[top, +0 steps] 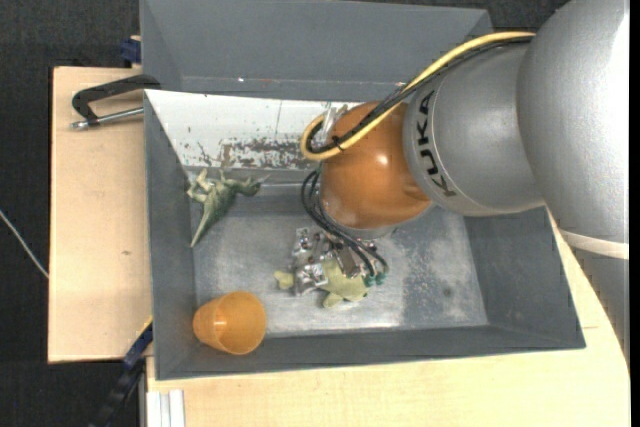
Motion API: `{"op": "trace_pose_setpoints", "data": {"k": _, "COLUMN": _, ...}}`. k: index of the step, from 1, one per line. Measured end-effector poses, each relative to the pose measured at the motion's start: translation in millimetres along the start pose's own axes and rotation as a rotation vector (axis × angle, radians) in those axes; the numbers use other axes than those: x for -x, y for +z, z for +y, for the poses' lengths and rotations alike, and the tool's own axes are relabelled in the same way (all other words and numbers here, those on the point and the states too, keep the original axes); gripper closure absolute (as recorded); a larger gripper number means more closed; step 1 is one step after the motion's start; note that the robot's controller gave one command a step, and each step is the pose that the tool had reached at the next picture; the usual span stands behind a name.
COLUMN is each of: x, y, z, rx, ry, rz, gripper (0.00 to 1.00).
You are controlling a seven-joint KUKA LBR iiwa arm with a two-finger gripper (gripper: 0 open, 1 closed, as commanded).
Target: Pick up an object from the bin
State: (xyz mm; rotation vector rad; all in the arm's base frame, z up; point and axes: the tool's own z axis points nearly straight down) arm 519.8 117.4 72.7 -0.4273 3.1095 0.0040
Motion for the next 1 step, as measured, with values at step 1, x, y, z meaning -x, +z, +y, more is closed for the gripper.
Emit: {"op": "trace_pose_setpoints", "data": {"k": 1, "x": 9.6, "y": -182.9, "z": -66.0, "rx": -0.006, "ry": -0.33, "rz": -0.01, "gripper": 1.0}}
